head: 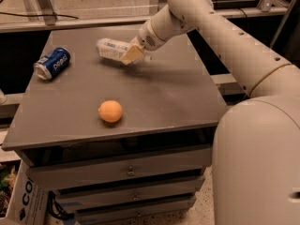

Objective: Move blue plastic bottle near pepsi can

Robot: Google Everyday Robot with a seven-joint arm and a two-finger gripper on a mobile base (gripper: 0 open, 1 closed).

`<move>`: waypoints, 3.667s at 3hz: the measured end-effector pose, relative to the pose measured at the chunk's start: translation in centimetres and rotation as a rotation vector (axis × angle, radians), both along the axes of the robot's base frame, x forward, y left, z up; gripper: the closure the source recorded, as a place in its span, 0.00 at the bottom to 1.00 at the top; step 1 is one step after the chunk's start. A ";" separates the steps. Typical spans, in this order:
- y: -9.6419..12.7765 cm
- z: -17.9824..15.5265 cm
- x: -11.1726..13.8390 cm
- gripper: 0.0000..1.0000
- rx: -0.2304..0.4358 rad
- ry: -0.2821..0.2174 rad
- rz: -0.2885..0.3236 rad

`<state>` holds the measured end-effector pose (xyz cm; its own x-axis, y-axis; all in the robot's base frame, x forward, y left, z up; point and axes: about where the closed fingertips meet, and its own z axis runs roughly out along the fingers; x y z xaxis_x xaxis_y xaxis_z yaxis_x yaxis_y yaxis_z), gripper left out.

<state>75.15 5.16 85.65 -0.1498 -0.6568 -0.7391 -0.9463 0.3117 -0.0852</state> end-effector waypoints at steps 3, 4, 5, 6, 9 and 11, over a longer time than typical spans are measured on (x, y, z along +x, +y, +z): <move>7.0 0.9 -5.9 1.00 -0.077 -0.092 0.257; 8.6 1.1 -6.2 1.00 -0.074 -0.118 0.290; 9.4 0.9 -6.1 1.00 -0.068 -0.129 0.304; 9.8 0.4 -5.9 1.00 -0.058 -0.127 0.307; 10.2 -2.2 -5.4 0.82 -0.055 -0.083 0.292; 10.2 -2.6 -5.4 0.36 -0.059 -0.062 0.282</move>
Offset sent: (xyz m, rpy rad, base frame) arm -0.0719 0.0755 0.0102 -0.1026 -0.1054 0.3009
